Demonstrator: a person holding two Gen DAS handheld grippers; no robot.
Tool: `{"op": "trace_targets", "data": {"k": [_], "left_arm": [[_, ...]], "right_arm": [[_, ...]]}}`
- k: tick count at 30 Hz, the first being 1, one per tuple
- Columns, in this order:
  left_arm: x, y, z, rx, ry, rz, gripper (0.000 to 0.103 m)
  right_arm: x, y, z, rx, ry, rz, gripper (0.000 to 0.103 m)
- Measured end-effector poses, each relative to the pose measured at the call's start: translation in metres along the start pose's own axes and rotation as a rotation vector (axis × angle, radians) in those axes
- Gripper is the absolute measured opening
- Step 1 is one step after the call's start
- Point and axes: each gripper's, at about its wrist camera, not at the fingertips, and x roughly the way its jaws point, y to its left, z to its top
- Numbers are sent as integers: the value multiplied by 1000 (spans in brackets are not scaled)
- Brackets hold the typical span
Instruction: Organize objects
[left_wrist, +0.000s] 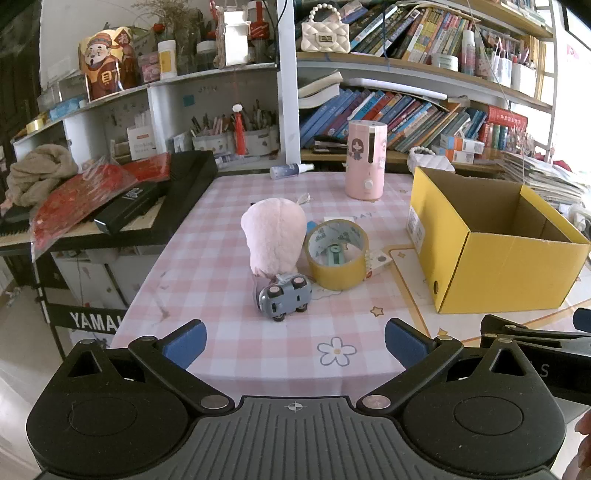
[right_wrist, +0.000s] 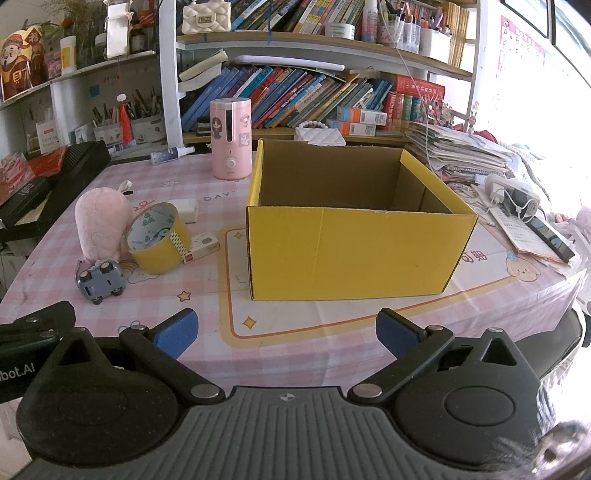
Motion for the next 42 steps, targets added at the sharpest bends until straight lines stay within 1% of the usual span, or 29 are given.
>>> {"op": "trace_targets", "data": {"k": [25, 42], "left_arm": [[0, 0, 0, 1, 1, 2, 103], [4, 2, 0, 6, 24, -5, 103]], "right_arm": [[-1, 0, 0, 0, 1, -1, 103], [5, 2, 0, 0, 20, -1, 103]]}}
